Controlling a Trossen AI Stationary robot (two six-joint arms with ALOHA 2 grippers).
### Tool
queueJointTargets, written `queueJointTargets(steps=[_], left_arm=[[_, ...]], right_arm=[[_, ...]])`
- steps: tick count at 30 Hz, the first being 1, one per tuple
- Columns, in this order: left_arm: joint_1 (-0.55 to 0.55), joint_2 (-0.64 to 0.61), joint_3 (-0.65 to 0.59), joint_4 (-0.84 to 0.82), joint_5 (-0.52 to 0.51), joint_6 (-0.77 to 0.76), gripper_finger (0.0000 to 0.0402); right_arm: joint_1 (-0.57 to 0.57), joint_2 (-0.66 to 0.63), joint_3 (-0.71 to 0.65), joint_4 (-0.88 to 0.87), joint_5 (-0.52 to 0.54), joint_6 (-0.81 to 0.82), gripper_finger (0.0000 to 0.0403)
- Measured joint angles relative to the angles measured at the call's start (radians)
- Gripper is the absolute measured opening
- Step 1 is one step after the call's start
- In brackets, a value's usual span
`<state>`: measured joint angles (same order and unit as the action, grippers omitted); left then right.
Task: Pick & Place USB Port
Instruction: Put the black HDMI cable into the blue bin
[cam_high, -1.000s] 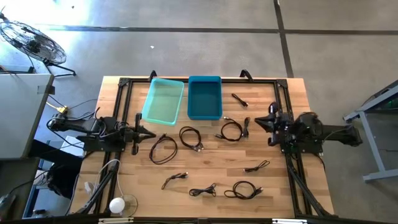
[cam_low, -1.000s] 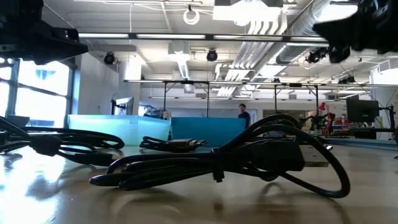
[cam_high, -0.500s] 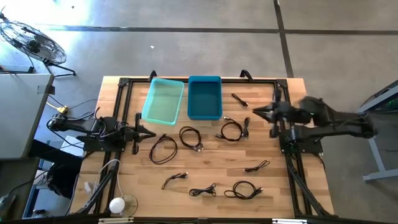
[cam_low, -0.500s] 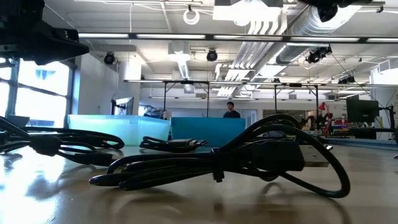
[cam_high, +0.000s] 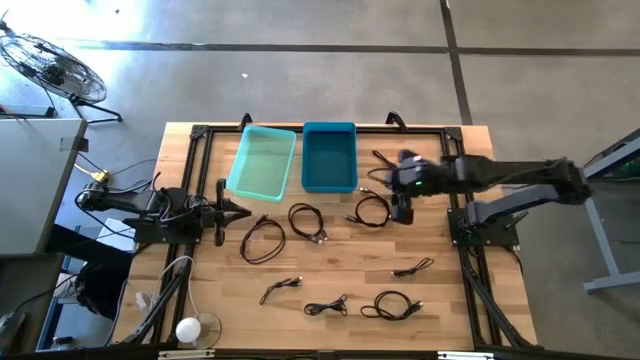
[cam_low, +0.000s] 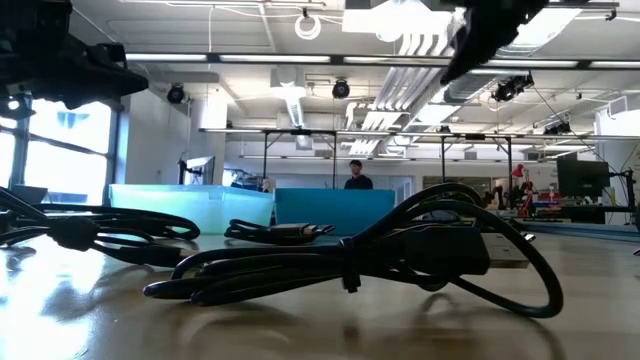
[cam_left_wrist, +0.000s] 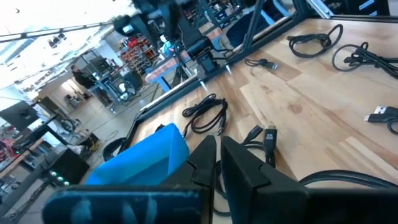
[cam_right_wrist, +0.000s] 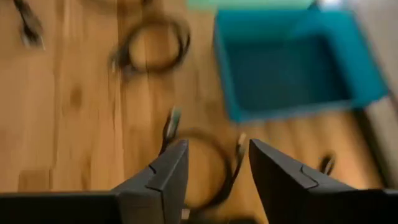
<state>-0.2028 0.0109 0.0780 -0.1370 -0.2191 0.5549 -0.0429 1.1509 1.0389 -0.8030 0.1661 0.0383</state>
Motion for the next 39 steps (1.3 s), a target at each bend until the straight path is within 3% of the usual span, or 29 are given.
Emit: queueJointTargets(steps=[6, 13, 20, 30, 34, 39], left_arm=[[0.000, 0.000, 0.000, 0.007, -0.071, -0.001, 0.0106], [0.000, 0.000, -0.001, 0.013, -0.053, -0.009, 0.0189], [0.000, 0.000, -0.002, 0.015, -0.030, -0.010, 0.0202], [0.000, 0.000, -0.002, 0.015, -0.027, -0.015, 0.0202], [0.000, 0.000, -0.002, 0.013, -0.004, -0.064, 0.0202], [0.000, 0.000, -0.002, 0.015, 0.027, -0.097, 0.0202]], right_arm=[[0.000, 0.156, -0.030, -0.041, -0.053, 0.075, 0.0171], [0.025, 0.319, -0.039, -0.029, -0.128, 0.138, 0.0171], [0.075, 0.473, -0.040, 0.026, -0.143, 0.088, 0.0171], [0.074, 0.636, -0.037, 0.061, -0.023, 0.034, 0.0163], [0.073, 0.663, -0.035, 0.067, -0.033, 0.013, 0.0128], [0.074, 0.646, -0.034, 0.068, -0.057, 0.059, 0.0019]])
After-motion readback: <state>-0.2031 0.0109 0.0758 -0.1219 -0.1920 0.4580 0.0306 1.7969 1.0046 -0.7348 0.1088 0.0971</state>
